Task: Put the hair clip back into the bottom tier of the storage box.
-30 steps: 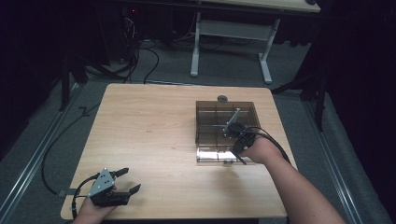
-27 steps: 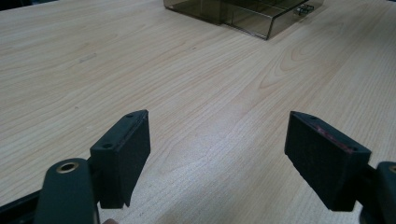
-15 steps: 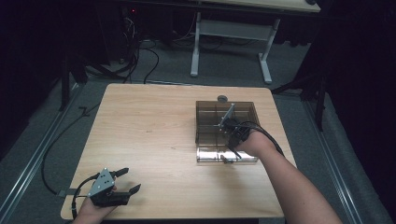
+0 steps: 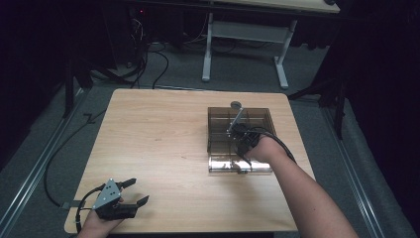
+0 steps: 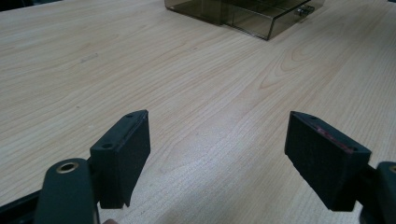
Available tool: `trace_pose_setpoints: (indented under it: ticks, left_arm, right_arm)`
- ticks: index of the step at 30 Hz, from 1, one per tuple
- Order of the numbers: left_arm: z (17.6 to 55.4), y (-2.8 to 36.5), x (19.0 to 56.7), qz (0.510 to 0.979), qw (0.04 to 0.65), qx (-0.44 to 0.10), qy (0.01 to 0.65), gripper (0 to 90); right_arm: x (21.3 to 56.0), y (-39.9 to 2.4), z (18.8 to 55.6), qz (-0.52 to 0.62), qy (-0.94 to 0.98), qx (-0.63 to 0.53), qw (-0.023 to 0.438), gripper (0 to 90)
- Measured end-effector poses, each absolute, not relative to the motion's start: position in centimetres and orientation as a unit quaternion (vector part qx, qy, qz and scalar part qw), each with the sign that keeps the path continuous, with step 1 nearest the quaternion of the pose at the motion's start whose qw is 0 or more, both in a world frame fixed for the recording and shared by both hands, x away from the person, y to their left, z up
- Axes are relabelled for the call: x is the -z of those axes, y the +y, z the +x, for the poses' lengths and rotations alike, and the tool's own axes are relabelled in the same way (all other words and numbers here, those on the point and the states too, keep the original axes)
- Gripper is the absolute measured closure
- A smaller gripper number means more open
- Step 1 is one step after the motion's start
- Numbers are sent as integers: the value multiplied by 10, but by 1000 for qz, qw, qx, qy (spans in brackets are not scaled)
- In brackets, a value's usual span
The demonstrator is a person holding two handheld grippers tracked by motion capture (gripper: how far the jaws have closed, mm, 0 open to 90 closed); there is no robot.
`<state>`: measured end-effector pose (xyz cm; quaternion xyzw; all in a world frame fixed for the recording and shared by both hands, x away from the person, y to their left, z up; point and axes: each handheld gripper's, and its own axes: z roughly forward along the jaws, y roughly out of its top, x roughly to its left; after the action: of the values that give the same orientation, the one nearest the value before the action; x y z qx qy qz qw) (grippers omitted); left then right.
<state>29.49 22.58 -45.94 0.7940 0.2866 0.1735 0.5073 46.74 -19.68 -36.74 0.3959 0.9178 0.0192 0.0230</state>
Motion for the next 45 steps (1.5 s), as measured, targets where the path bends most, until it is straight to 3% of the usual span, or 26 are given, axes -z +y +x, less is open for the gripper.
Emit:
trace_pose_setpoints:
  ticks: [45]
  left_arm:
    - [296,226,459,795,507,-171,286,229]
  right_arm:
    - [397,-199,468,389,921,-15,8,809]
